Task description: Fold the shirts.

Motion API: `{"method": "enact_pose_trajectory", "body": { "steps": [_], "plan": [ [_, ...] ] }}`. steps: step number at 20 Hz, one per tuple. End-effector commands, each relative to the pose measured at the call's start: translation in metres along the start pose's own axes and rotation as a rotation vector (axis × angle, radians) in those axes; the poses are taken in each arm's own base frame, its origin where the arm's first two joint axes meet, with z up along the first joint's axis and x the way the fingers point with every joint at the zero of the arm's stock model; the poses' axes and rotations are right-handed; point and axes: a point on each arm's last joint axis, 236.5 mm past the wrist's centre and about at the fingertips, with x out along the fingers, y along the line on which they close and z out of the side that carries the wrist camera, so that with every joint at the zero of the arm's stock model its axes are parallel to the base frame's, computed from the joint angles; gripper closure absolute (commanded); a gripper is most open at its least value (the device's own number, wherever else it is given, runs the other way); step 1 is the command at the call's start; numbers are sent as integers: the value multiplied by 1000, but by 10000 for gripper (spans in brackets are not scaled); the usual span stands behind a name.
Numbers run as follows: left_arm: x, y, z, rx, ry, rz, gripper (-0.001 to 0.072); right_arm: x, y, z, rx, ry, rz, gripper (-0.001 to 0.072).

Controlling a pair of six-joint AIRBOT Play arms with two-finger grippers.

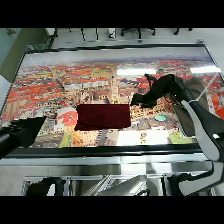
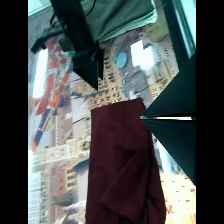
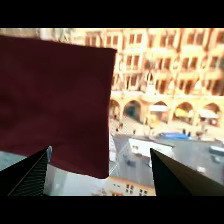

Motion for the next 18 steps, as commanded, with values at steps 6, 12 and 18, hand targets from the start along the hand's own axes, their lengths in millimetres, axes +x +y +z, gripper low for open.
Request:
{"method": "enact_pose_trajectory", "body": {
  "steps": [6, 12, 18],
  "plan": [
    [23, -1, -9, -27, 90, -26, 691, 89, 17, -27, 46, 206, 243, 7],
    [24, 2, -9, -25, 91, -17, 691, 91, 51, -28, -22, 205, 286, 686],
    [25, 1, 0, -25, 52, -20, 691, -60, 115, 56, -213, -138, 358, 687]
  ]
}}
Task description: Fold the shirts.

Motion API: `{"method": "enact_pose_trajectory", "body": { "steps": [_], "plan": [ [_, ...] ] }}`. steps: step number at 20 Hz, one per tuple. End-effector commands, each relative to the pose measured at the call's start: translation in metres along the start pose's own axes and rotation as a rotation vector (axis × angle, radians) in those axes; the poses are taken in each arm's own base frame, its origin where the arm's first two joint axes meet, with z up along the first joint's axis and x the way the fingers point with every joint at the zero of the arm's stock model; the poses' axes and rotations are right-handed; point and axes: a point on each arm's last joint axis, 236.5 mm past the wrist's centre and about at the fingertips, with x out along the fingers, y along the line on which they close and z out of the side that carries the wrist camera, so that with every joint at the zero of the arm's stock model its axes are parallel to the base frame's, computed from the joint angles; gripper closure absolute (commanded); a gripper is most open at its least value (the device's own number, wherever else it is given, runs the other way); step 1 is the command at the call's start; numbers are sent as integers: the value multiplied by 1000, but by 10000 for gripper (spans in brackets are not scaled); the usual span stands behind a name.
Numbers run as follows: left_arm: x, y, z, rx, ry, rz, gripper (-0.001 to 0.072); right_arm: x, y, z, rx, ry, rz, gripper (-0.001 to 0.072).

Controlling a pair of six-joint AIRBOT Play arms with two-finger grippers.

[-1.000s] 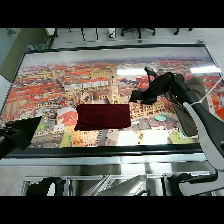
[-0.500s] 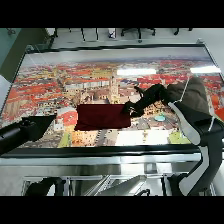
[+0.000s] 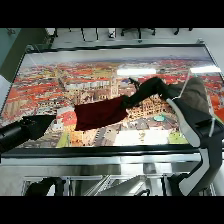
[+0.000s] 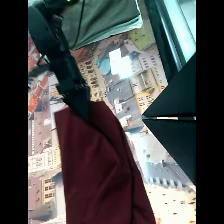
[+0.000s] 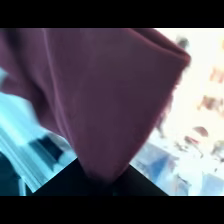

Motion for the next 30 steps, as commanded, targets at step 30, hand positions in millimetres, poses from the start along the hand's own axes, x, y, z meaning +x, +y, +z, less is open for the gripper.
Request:
{"method": "enact_pose_trajectory", "body": {
  "steps": [30],
  "plan": [
    [-1, -4, 28, -6, -120, -19, 691, -544, -100, 98, 1, -1299, -229, 688]
  ]
}}
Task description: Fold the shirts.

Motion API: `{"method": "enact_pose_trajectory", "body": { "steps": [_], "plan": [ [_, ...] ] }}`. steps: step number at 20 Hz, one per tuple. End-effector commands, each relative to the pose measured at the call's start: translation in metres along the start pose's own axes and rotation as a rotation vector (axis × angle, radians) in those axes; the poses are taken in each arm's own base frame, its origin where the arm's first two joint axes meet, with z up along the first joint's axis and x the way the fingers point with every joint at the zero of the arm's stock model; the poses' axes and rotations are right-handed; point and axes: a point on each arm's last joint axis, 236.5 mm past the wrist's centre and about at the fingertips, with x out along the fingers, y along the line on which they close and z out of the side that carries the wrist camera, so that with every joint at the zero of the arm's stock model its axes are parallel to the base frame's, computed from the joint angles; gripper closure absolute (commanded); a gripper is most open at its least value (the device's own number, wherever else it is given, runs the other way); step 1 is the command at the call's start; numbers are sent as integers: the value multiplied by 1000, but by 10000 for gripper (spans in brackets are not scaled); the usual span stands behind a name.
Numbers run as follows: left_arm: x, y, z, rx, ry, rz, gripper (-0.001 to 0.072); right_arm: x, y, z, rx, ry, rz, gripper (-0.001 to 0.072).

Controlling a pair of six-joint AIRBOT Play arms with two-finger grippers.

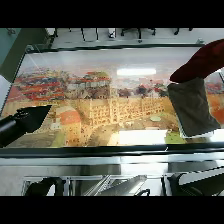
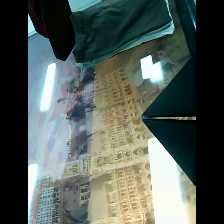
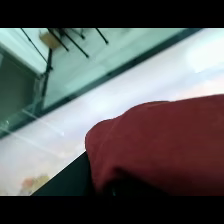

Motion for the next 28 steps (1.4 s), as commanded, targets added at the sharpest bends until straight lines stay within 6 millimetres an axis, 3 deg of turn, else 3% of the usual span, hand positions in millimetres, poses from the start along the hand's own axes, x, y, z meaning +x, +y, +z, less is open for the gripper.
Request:
{"method": "enact_pose_trajectory", "body": {
  "steps": [1, 5, 9, 15, 20, 23, 26, 28],
  "plan": [
    [0, 0, 0, 1, 0, -1, 691, 5, 14, 27, -10, -124, 36, 688],
    [0, 0, 0, 1, 1, -2, 691, 13, 26, 31, -112, -156, 43, 688],
    [0, 0, 0, 1, 1, -1, 691, 8, 32, -7, -161, 11, 98, 688],
    [0, 0, -1, 1, 5, -1, 691, -50, 21, -39, -53, 212, 50, 688],
    [0, 1, -11, 1, 48, 2, 691, -99, 1, -78, 46, 347, -187, 688],
    [0, 1, -18, 2, 77, 5, 691, -126, 7, -102, 140, 379, -284, 688],
    [-1, 2, -26, 3, 111, 8, 691, -157, 0, -146, 275, 469, -420, 687],
    [-1, 2, -28, 7, 117, 9, 691, -176, -18, -184, 371, 560, -529, 686]
  ]
}}
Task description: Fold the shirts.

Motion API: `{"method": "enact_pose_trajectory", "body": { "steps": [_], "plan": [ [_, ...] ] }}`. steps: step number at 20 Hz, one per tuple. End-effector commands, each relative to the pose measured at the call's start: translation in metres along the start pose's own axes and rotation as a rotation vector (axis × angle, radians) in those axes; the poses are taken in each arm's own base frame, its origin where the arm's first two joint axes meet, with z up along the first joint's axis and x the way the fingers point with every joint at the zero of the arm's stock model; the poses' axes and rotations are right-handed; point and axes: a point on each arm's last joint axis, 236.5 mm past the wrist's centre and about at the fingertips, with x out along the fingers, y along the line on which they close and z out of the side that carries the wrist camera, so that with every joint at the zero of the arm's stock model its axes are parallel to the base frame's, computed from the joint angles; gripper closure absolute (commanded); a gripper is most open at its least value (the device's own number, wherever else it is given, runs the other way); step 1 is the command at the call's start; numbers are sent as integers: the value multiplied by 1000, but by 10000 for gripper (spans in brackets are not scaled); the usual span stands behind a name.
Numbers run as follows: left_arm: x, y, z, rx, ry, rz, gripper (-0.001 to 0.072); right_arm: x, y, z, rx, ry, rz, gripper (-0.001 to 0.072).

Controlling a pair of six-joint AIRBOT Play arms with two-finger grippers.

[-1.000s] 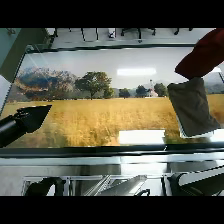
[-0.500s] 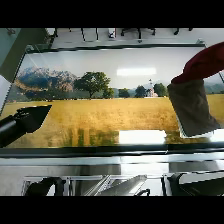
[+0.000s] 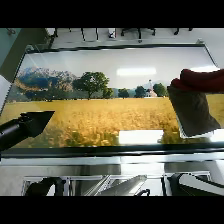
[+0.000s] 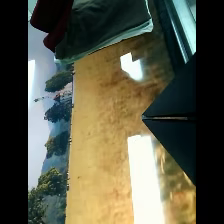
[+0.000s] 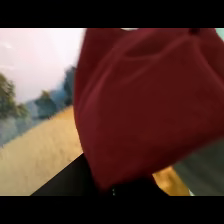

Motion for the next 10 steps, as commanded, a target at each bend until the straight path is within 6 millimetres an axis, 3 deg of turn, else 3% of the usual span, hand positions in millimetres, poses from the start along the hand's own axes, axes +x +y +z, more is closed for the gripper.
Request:
{"method": "enact_pose_trajectory", "body": {
  "steps": [1, 5, 8, 9, 10],
  "plan": [
    [0, 1, -6, 15, 25, 2, 691, 8, -54, -66, 207, 165, -198, 686],
    [0, 1, -12, 15, 51, 3, 691, 32, -116, -121, 331, 324, -374, 685],
    [-1, 2, -20, 15, 85, 6, 691, 45, -131, -126, 351, 350, -395, 663],
    [-1, 2, -22, 15, 93, 6, 691, 47, -132, -128, 357, 364, -395, 447],
    [-1, 2, -24, 15, 101, 7, 691, 47, -133, -130, 361, 379, -396, 143]
  ]
}}
